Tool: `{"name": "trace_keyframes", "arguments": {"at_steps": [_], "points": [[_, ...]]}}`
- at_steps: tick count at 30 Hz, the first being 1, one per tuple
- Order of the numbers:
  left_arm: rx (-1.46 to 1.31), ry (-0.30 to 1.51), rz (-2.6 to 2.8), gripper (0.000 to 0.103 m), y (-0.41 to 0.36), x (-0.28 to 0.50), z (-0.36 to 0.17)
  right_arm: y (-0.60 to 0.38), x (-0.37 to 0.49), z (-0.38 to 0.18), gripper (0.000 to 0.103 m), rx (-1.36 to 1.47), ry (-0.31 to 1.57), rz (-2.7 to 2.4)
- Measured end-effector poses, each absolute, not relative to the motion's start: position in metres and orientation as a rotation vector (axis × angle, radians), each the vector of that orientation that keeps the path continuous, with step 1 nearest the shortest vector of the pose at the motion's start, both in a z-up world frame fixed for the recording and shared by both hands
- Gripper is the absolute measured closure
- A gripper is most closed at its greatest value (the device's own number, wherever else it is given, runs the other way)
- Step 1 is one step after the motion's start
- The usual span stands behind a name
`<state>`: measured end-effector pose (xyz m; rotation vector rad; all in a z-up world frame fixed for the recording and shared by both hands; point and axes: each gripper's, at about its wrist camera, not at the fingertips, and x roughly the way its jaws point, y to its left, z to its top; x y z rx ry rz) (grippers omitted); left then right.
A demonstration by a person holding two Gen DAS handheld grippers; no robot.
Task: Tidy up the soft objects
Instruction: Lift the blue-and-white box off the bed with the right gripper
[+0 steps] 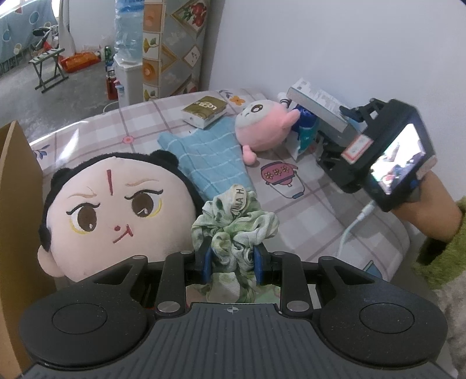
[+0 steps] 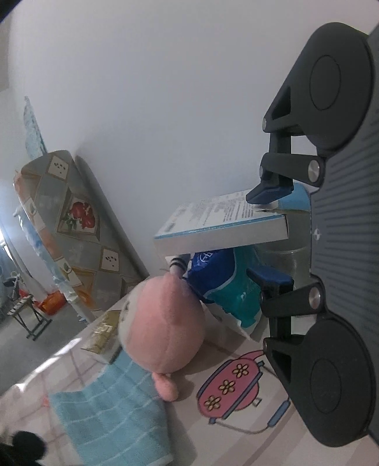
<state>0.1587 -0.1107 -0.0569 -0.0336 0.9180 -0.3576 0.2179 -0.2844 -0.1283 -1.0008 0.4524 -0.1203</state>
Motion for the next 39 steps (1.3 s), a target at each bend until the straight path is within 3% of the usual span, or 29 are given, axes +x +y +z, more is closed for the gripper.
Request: {"name": "trace_keyframes", "arguments": {"at_steps": [11,17,28,39], "points": [[-0.038,0.922,-0.357,0.077,-0.112,0.160,-0.058,-0.287,0.226,-0.131,0.027,-0.969,0.436,-0.102],[-0.047,0.924,-0.346,0.077,-0.111,0.161,-0.058,-0.292,0.215,-0.114,0.046,-0.855,0.420,-0.113],[-0.056,0.910,-0.351,0.077,-0.109,0.156,-0.054,-0.298,0.168,-0.082,0.054,-0.731,0.317,-0.122],[-0.081,0.878,-0.339,0.077,-0.098,0.145,-0.040,-0.332,0.125,-0.006,0.054,-0.313,0.292,0.034]]}}
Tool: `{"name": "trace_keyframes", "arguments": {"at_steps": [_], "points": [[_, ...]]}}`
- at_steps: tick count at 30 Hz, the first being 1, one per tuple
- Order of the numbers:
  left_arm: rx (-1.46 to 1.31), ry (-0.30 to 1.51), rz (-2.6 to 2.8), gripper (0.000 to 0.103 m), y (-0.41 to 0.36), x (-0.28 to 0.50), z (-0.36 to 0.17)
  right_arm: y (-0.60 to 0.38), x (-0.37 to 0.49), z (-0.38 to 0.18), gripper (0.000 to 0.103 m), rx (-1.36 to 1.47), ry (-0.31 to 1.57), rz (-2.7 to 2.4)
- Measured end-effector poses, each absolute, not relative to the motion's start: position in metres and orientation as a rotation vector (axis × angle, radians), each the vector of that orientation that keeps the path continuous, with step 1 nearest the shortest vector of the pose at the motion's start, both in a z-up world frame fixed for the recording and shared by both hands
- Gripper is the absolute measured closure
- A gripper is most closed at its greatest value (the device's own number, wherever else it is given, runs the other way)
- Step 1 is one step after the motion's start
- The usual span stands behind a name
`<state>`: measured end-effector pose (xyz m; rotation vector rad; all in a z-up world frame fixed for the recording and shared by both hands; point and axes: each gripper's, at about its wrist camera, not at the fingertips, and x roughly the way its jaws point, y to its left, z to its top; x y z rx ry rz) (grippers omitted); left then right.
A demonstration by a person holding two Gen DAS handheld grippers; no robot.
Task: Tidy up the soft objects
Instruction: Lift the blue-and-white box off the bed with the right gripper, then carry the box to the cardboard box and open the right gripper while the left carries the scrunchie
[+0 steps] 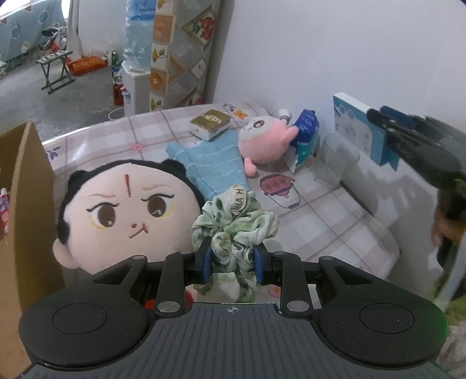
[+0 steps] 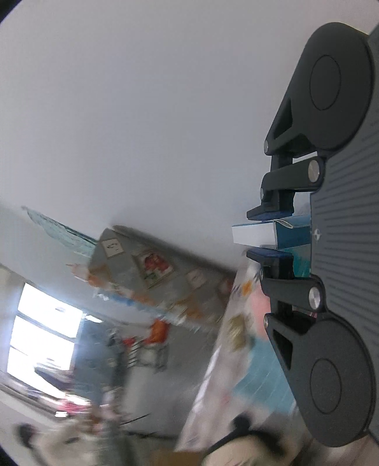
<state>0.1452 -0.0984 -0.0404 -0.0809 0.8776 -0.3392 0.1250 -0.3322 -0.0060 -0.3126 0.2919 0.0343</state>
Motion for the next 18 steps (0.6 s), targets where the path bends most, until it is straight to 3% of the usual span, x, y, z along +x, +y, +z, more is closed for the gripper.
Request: {"name": "trace_keyframes", "arguments": {"at_steps": [5,18], "points": [[-0.104,0.848,-0.319,0.077,-0.085,0.134,-0.028,-0.347,0.101,0.017,0.054,-0.069,0.328,0.206],[-0.204,0.695,-0.204,0.077,-0.002,0.051,0.030,-0.268,0.030,0.074,0.054,-0.068,0.230,0.517]]}}
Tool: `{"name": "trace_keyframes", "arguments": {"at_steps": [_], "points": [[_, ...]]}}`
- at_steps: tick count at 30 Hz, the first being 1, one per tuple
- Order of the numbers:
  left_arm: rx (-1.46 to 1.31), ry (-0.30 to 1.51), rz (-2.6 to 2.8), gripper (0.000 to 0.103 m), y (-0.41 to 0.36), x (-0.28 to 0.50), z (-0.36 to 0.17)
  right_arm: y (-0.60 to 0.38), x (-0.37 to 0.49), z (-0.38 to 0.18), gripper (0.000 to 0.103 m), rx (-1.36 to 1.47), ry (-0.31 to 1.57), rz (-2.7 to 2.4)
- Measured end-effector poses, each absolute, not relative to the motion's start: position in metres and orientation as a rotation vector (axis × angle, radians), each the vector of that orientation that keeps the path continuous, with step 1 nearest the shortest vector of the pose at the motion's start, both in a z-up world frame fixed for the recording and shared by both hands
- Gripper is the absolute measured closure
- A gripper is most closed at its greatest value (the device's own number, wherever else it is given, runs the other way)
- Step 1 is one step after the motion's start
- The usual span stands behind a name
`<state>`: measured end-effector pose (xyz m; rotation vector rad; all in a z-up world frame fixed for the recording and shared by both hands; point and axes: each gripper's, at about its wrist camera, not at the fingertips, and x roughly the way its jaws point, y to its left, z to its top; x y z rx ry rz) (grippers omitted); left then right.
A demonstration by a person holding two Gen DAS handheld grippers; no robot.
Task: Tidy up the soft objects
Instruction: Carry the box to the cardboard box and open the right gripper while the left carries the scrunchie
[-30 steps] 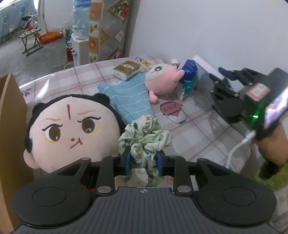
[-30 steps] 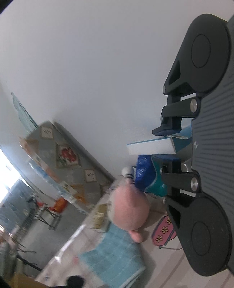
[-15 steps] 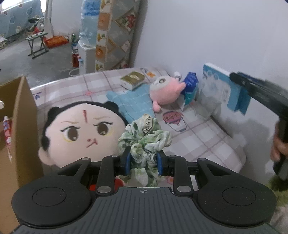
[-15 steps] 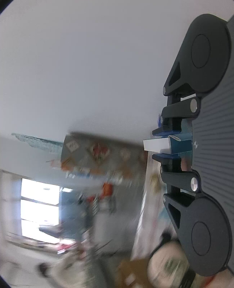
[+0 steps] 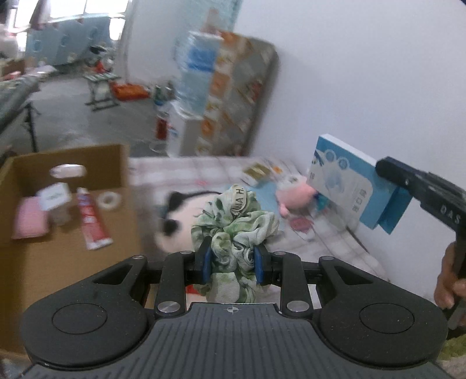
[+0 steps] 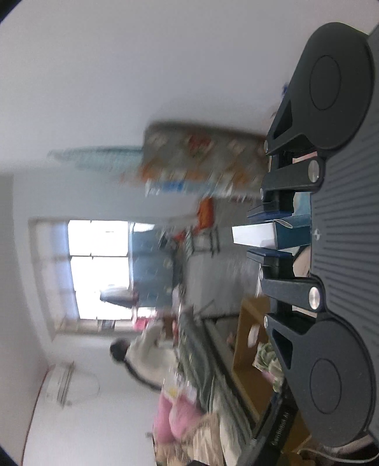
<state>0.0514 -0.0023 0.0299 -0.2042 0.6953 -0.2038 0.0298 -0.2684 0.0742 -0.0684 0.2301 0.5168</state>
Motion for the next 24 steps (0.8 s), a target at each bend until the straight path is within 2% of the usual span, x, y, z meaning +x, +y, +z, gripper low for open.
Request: {"name": "trace_keyframes", "arguments": {"at_steps": [6,12,19,24], "points": [[-0.243,0.621,-0.081,0.077,0.065,0.013,0.054,-0.201,0.012,0.099,0.054,-0.074,0.191,0.690],[-0.298,0.593,0.098,0.077,0.134,-0.005,0.055,-0.119,0.024,0.109,0.054,-0.022,0.255,0.892],[-0.341,0.573,0.268,0.077,0.191,-0.011,0.039,0.001,0.092,0.073,0.054,0.111,0.630,1.087],[-0.386,0.570,0.315,0.077,0.222,-0.010,0.026,0.072,0.159,0.012,0.054,0.314,0.986,1.066]]}}
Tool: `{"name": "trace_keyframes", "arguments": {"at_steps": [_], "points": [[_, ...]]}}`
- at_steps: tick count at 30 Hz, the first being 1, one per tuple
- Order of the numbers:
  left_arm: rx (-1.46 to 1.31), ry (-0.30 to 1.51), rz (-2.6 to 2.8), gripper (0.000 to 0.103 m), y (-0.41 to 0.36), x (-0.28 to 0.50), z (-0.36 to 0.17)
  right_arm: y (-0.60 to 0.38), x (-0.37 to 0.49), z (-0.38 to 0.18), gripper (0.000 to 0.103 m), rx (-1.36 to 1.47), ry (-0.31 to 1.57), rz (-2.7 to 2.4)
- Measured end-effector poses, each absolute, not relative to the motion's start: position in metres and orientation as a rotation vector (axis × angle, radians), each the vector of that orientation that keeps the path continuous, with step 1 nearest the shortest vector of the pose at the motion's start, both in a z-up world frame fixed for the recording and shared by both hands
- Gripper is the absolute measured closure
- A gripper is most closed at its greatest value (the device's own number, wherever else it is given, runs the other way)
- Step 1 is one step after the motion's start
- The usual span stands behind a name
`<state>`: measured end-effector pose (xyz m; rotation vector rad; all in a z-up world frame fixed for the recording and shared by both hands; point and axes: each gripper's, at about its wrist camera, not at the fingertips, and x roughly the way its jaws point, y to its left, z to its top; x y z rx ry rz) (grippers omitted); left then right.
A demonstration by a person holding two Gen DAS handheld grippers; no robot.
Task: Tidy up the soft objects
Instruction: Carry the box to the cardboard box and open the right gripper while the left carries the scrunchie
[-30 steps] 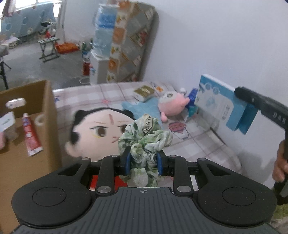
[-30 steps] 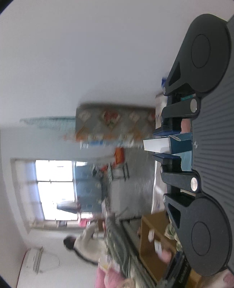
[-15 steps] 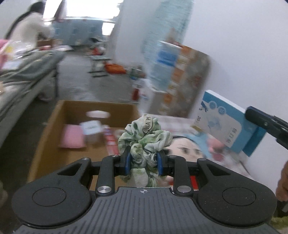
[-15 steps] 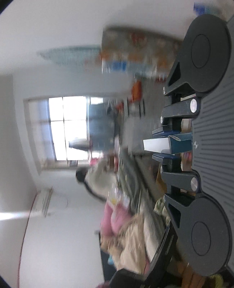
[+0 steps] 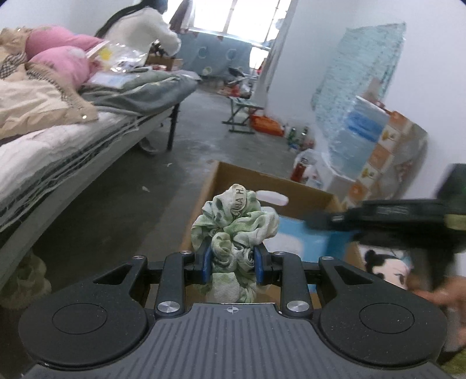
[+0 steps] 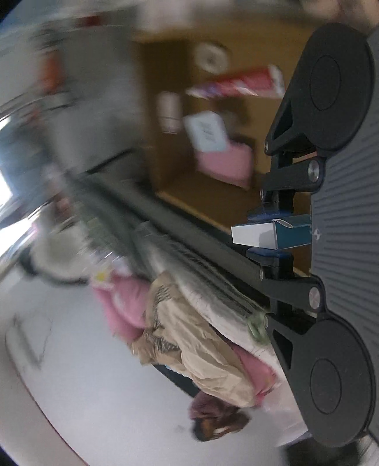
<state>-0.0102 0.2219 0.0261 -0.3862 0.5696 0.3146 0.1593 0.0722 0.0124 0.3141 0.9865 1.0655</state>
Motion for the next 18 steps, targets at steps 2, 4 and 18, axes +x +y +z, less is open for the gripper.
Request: {"name": "trace_keyframes", "arguments": {"at_steps": [2,4,18], "points": [[-0.395,0.567,0.324,0.077,0.232,-0.012,0.023,0.083,0.176,-0.017,0.054,0.408,1.103,1.013],[-0.406,0.561,0.328,0.077,0.239,-0.013,0.022,0.089,0.187,-0.042,0.054,0.487,1.174,0.950],[-0.439,0.539,0.293,0.076,0.261,-0.027,0.012,0.104,0.169,-0.090,0.046,0.369,1.380,0.736]]}}
